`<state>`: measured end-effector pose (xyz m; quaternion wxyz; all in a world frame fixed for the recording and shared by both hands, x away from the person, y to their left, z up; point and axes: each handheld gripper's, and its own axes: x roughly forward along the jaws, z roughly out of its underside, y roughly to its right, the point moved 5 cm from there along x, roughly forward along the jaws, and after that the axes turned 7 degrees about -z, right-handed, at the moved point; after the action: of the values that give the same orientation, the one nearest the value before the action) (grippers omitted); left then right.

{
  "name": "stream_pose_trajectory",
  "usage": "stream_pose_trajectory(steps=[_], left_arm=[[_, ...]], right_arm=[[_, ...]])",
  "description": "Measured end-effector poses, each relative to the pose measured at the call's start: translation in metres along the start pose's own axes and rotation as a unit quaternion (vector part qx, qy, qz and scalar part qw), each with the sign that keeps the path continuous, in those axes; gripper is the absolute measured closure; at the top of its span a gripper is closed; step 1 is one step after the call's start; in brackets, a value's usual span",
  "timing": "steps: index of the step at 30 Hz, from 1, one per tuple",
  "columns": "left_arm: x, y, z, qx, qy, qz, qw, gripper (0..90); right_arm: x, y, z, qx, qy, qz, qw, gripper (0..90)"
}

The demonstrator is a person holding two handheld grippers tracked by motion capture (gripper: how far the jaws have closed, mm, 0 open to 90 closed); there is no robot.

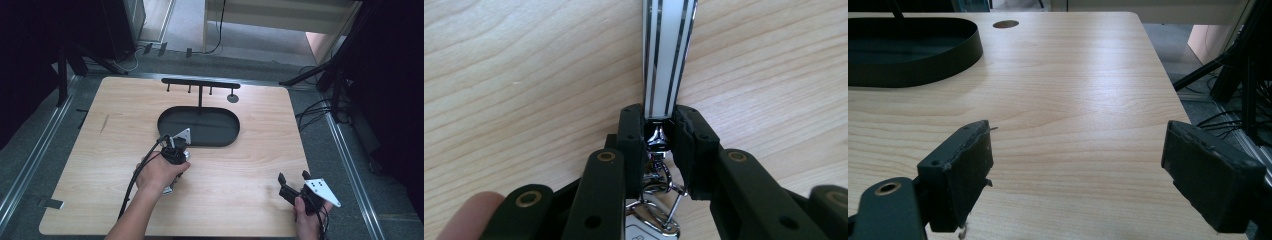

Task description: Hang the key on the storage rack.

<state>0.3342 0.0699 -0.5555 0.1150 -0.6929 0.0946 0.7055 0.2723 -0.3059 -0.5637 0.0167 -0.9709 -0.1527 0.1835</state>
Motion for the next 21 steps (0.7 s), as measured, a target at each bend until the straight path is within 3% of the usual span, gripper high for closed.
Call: stream_pose_trajectory(steps=[4, 10, 18, 21], left_arm=[[0.0001, 0.0007, 0.0008, 0.008, 0.003, -0.007, 0.9999, 74.4], [0.0005, 0.0073, 0.0034, 0.044, 0.015, -0.042, 0.998, 74.6], [-0.0002, 0.0046, 0.0038, 0.06, 0.022, -0.034, 0.9974, 75.3], [-0.0004, 0.0048, 0.0051, 0.072, 0.033, -0.014, 0.9968, 75.4]], right_arm=[[0.0001, 0.0, 0.0, 0.0, 0.0, 0.0, 1.0, 12.9], [0.0, -0.0001, 0.0001, 0.0, 0.0, 0.001, 1.0, 12.9], [-0.0002, 0.0002, 0.0, 0.002, 0.001, 0.0, 1.0, 12.9], [-0.0001, 0.0002, 0.0, 0.003, 0.001, -0.001, 1.0, 12.9]])
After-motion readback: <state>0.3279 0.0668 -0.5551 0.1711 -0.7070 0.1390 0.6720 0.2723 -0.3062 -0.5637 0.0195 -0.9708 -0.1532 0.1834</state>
